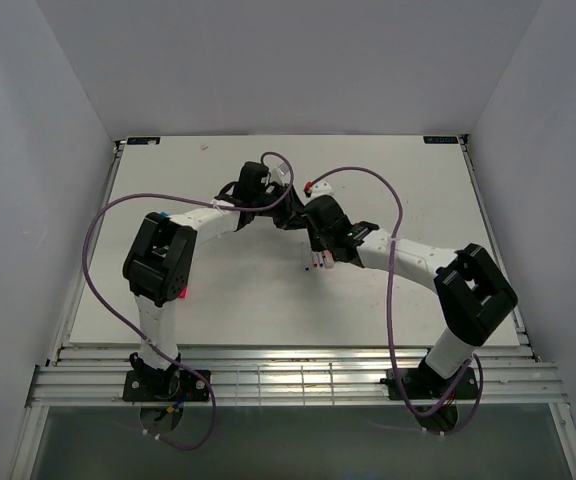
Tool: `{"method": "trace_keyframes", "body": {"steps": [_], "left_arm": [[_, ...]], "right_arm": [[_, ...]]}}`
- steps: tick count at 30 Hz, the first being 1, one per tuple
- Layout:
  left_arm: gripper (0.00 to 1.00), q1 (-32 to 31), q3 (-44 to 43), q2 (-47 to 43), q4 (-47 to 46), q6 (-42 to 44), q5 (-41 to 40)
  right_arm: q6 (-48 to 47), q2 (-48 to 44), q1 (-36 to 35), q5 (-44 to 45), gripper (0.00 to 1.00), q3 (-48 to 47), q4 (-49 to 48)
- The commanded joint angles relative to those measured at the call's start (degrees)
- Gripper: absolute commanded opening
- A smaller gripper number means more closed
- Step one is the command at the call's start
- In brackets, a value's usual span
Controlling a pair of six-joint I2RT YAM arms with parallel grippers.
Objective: Open the pen caps
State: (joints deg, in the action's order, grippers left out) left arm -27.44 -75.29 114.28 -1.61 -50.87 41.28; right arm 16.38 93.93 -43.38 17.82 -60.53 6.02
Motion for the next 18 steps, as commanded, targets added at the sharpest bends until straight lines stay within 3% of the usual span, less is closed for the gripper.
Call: {"method": "trace_keyframes", "body": {"steps": [1, 2, 3, 7, 9, 10, 13, 14, 17, 18], "left_arm": [[0.0, 2.56, -4.78, -0.11, 6.79, 4.03, -7.0], [0.0, 3.35, -4.78, -0.02, 6.36, 3.77, -6.56], [0.0, 3.79, -4.17, -0.11, 5.66, 3.33, -5.86], [0.0, 5.73, -1.89, -0.9, 3.46, 2.53, -3.14], [0.0, 7.4, 0.22, -2.48, -0.57, 2.01, -2.17], [0.0, 8.79, 2.66, -3.0, -2.33, 1.48, -0.43], [0.0, 10.82, 5.49, -4.94, -7.88, 0.6, 2.05], [0.0, 11.96, 6.2, -5.29, -8.15, 1.21, 2.84], [0.0, 14.16, 8.22, -6.79, -9.03, 2.27, 2.85], [0.0, 14.69, 8.4, -7.05, -9.03, 2.62, 2.58]], "right_arm": [[-3.81, 4.66, -8.54, 25.89, 0.08, -5.37, 12.48], [-3.12, 5.81, -9.26, 32.82, 0.08, -8.34, 14.61], [-3.11, 6.52, -9.62, 34.37, 0.08, -9.07, 15.68], [-4.86, 3.12, -9.28, 28.79, 0.08, -7.06, 12.28], [-5.49, 0.74, -8.05, 14.66, 0.08, -3.04, 5.51], [-5.22, -1.53, -5.78, 2.69, 0.08, -1.53, 3.32], [-2.43, -5.58, -0.58, -16.18, 0.08, 6.46, -9.67], [-1.02, -6.12, 0.73, -28.25, 0.08, 8.22, -13.19], [5.75, -5.17, 4.87, -44.66, 0.08, 11.84, -24.28], [6.9, -4.73, 5.14, -45.76, 0.08, 12.02, -26.65]]}}
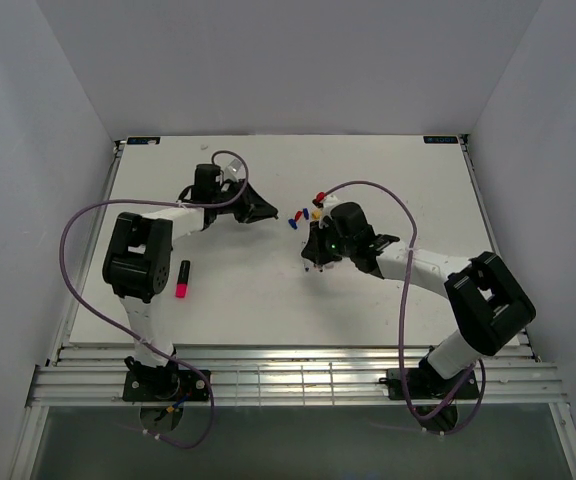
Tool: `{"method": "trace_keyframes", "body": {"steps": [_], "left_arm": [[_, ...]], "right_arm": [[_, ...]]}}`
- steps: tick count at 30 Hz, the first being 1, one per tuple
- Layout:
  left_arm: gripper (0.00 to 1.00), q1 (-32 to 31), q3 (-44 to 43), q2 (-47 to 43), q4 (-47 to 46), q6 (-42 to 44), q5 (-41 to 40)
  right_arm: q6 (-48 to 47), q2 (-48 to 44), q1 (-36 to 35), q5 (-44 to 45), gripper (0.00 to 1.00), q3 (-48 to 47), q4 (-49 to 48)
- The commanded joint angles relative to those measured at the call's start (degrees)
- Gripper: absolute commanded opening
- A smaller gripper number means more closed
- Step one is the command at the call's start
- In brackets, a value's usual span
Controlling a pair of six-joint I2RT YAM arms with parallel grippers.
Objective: Open the pen caps
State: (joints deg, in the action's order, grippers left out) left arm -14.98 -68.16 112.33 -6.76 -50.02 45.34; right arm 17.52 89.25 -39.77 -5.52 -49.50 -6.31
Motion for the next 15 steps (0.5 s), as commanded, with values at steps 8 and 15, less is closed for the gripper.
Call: {"method": "trace_keyframes", "body": {"steps": [8, 15], "left_arm": [[0.0, 3.38, -6.8, 0.86, 13.87, 10.2, -12.03], [0.04, 3.03, -12.08, 6.05, 17.04, 10.91, -13.88]], "right_arm": [[2.79, 10.75, -2.15, -6.82, 0.08, -12.26, -2.51], [0.59, 19.28, -5.4, 7.96, 0.08, -20.98, 3.93]]}}
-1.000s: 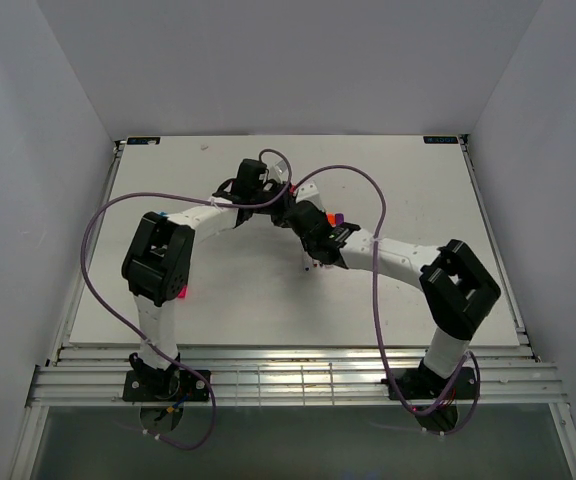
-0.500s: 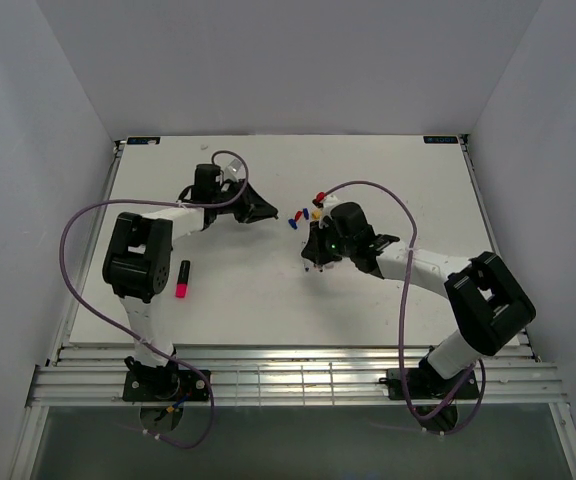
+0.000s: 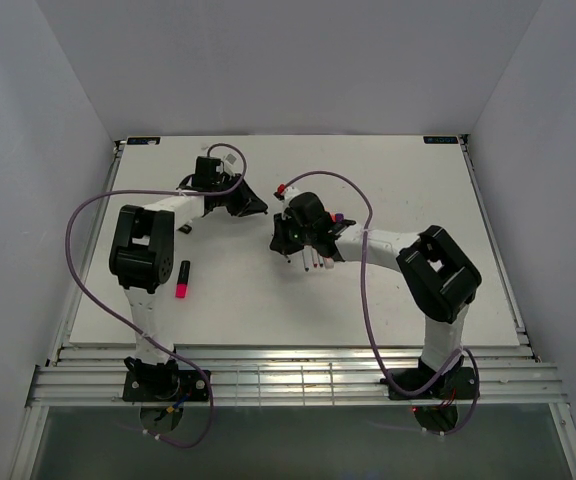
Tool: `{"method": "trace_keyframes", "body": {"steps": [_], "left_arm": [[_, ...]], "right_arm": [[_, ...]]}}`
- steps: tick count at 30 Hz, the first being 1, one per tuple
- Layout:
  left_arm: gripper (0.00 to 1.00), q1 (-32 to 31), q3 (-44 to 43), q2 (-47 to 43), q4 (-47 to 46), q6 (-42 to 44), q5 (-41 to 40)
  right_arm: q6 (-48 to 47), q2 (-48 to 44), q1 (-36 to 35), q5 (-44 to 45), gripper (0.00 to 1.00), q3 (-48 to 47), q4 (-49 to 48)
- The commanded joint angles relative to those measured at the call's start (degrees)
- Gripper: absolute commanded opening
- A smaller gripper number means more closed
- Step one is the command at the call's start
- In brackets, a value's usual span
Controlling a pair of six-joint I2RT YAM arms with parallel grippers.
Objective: Open the pen caps
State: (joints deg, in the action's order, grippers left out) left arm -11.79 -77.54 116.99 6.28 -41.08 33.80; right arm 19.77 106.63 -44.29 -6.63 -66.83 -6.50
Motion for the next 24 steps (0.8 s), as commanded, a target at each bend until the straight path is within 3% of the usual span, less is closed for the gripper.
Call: {"method": "trace_keyframes", "body": {"steps": [1, 3, 12, 24], "left_arm": [[0.06, -0.42, -3.32, 1.83, 4.26, 1.97, -2.86], [0.13, -1.04, -5.07, 3.5, 5.31, 2.23, -4.18], [0.22, -3.32, -9.73, 9.13, 6.02, 0.65, -7.43], [0.45, -4.99, -11.67, 10.37, 9.01, 0.21, -10.86]], "right_arm": [[-1.93, 3.22, -0.88, 10.49, 0.08, -4.18, 4.74], [-2.63, 4.28, -0.97, 13.3, 0.08, -4.89, 5.62], [-8.16, 7.54, -0.8, 19.99, 0.08, -5.77, 6.33], [-10.19, 9.03, -0.62, 21.14, 0.27, -5.86, 6.41]]}}
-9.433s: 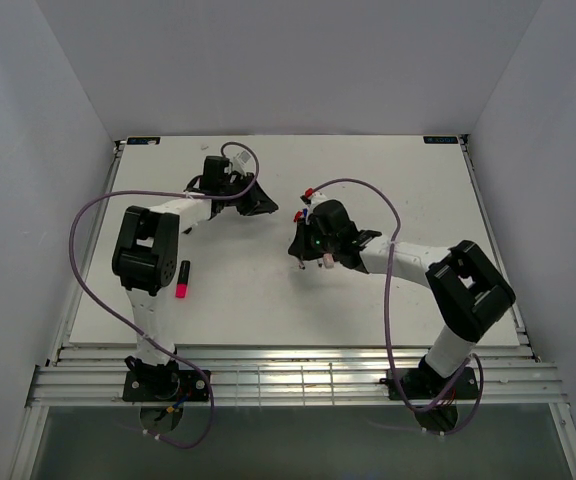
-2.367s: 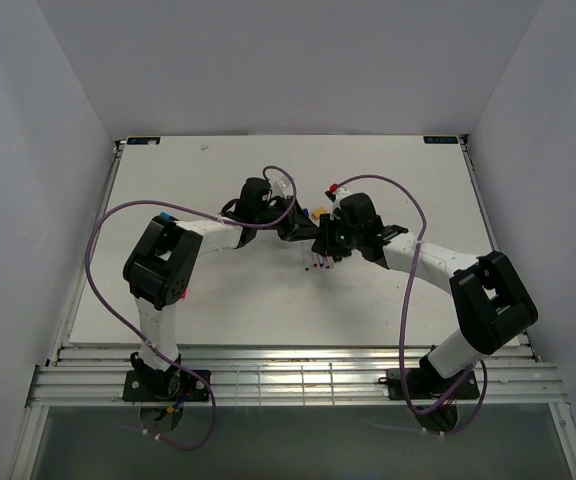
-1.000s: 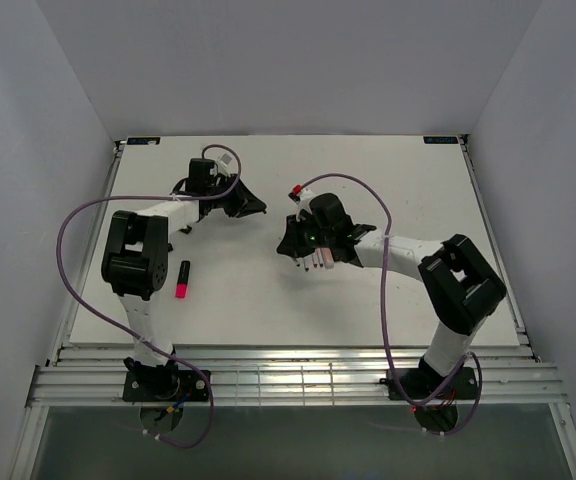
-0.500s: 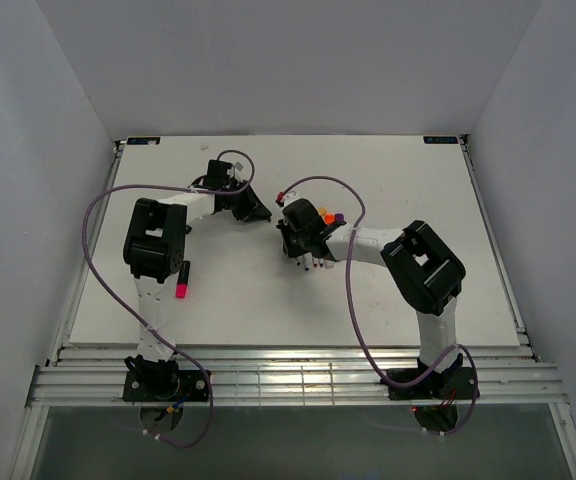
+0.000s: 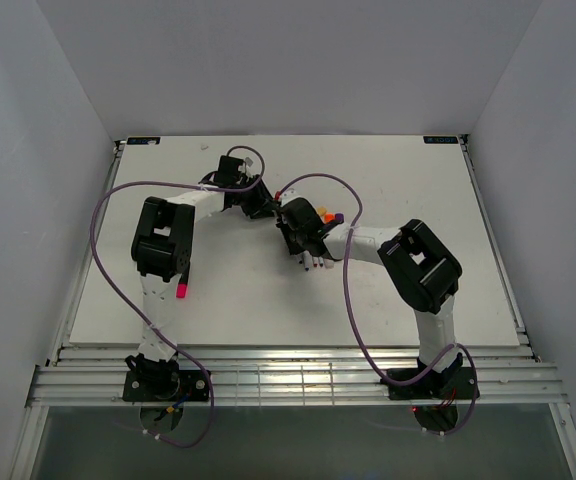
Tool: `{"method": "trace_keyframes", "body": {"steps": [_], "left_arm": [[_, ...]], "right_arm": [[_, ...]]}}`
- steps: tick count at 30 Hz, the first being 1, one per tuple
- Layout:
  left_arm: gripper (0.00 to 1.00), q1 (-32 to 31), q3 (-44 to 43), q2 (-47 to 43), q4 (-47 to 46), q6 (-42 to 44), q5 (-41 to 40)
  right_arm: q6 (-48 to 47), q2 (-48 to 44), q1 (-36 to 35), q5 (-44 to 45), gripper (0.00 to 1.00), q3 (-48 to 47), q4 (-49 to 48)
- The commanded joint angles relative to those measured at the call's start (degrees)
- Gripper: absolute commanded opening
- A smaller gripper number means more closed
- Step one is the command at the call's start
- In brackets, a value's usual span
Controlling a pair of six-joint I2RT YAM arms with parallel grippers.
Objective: Open the pen caps
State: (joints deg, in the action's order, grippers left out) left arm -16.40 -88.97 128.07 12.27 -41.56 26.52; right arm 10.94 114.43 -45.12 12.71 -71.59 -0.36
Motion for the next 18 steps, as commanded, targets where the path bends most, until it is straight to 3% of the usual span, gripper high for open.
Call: {"method": "trace_keyframes", "body": {"steps": [1, 10, 14, 18], "left_arm": [[0.46, -0.47, 0.02, -0.89, 3.02, 0.69, -3.67], [0.54, -0.04, 1.25, -6.06, 5.74, 2.53, -8.23], [0.56, 1.9, 1.25, -10.2, 8.55, 3.85, -10.7], [0.57, 5.32, 1.34, -14.42, 11.98, 5.52, -13.95]], "right_arm": [[-1.1, 1.15, 0.21, 1.88, 0.27, -1.09, 0.27], [-1.27, -2.45, 0.21, 1.09, 0.39, 0.05, -0.34], [-2.24, -5.97, -0.31, -1.37, 0.55, 2.42, -2.54], [-2.94, -9.22, -1.81, -2.95, 0.63, 4.27, -4.21]]}}
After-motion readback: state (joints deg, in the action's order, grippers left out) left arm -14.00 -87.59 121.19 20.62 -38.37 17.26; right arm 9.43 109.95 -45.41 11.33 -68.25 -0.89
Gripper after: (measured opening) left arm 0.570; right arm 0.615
